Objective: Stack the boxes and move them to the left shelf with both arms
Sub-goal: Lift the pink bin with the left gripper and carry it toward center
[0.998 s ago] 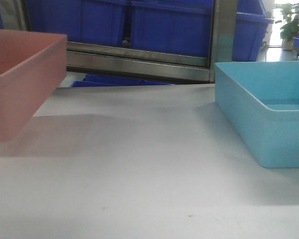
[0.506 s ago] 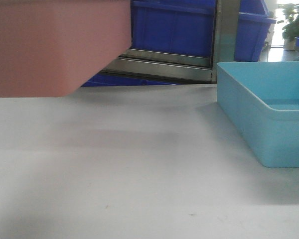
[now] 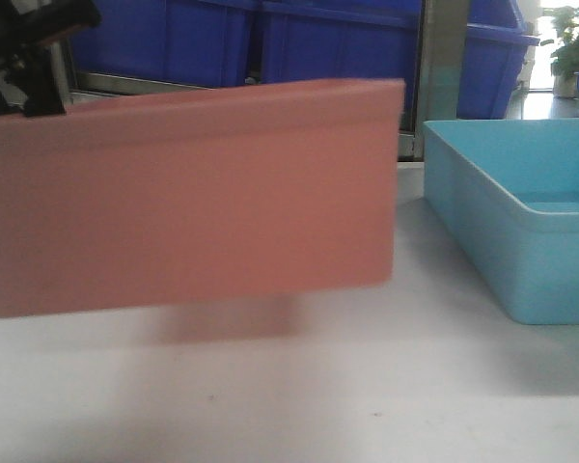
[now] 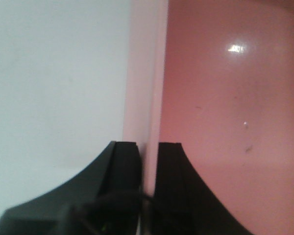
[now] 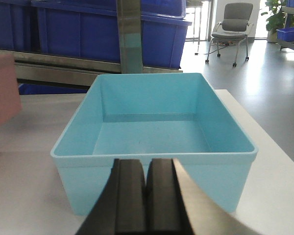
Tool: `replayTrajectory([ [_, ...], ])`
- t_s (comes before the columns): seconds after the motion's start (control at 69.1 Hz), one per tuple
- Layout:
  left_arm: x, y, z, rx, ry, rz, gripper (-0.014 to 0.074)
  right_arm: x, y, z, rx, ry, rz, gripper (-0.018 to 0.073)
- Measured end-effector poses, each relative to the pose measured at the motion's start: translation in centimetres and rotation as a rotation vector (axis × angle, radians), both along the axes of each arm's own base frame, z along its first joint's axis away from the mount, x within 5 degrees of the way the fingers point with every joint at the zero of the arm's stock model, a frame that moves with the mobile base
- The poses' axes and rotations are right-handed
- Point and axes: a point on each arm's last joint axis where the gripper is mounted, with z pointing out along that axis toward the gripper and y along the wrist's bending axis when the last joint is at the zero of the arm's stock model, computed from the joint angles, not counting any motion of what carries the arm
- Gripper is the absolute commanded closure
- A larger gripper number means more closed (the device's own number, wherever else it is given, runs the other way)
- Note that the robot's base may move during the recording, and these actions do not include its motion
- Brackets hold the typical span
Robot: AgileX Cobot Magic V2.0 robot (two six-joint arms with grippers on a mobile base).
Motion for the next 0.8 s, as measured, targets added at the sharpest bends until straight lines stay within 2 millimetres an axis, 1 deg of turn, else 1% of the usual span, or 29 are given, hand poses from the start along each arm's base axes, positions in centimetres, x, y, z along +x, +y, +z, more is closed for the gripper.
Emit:
replayTrajectory([
  [0.087,-0.7,-1.4,-1.1,0.018,0.001,-0.013,0.0598,0.0,0.0,0.0,0.0,0.0,0.0,0.0503],
  [0.174,-1.3,-2.3,-2.0,0.034,0.003,-0.006,0.0598,0.0,0.0,0.0,0.0,0.0,0.0,0.0503],
  [0.26,-1.7,-2.8,-2.7,0.046,-0.001,0.016,0.0598,0.0,0.0,0.0,0.0,0.0,0.0,0.0503],
  [0.376,-1.9,-3.0,-3.5,0.049,-0.01,0.077,0.0598,0.0,0.0,0.0,0.0,0.0,0.0,0.0503],
  [0.521,-2.1,-3.0,-4.2,0.052,-0.023,0.107,0.0598,0.0,0.0,0.0,0.0,0.0,0.0,0.0503],
  [0.796,-2.3,-2.7,-5.6,0.097,-0.032,0.083,0.0598,0.0,0.0,0.0,0.0,0.0,0.0,0.0503],
])
